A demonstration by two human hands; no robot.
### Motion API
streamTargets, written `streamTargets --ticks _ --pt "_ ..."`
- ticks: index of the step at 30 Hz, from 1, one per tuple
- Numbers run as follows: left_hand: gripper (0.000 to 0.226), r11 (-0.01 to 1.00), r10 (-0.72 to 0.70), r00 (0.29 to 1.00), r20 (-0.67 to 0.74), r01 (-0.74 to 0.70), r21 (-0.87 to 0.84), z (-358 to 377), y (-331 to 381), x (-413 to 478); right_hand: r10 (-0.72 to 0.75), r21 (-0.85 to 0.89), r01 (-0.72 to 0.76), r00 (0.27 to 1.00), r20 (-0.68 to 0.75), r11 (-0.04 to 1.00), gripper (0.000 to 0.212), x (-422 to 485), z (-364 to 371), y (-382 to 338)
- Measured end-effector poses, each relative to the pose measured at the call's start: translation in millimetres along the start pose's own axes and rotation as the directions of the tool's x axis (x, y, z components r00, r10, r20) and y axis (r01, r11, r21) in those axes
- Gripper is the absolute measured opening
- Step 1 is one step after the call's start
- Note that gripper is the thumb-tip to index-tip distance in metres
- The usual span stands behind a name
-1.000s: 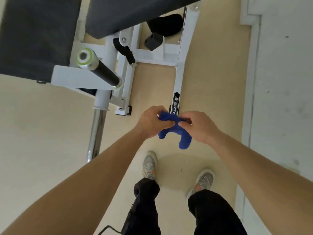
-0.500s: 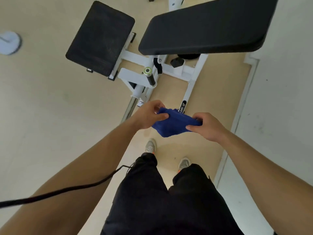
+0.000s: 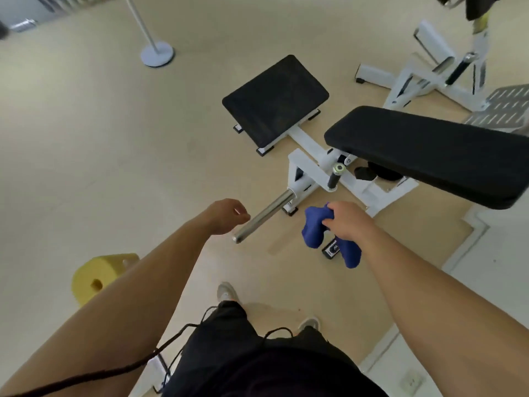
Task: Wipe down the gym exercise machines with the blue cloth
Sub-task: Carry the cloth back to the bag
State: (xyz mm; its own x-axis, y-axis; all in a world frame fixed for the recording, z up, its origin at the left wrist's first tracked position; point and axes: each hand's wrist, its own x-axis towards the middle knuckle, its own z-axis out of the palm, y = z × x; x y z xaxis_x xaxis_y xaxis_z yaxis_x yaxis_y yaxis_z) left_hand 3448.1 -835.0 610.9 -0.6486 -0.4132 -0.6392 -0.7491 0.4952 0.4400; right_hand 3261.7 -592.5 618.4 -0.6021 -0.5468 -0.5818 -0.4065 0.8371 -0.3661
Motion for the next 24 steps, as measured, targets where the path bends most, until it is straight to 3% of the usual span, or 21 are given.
streamTargets --ticks 4,12,18,24 --pt "0.028 0.998 -0.051 0.998 -0.021 0.051 -0.021 -46 -74 -3 -0.092 -0.151 0.097 0.995 0.038 0.984 0.015 33 3 -87" --pt "0.026 0.994 -0.107 0.991 -0.079 0.103 -0.046 -158 -204 -4 -0.203 -0.141 0.201 0.979 0.001 0.969 0.013 110 10 -270" --pt "0.026 0.993 -0.113 0.986 -0.123 0.109 -0.041 -239 -254 32 -0.323 -0.311 0.310 0.946 0.011 0.898 0.009 160 4 -371" --pt "0.026 0.992 -0.123 0.986 -0.109 0.120 -0.039 -315 -273 113 -0.316 -0.400 0.322 0.945 0.082 0.858 0.006 244 -15 -438"
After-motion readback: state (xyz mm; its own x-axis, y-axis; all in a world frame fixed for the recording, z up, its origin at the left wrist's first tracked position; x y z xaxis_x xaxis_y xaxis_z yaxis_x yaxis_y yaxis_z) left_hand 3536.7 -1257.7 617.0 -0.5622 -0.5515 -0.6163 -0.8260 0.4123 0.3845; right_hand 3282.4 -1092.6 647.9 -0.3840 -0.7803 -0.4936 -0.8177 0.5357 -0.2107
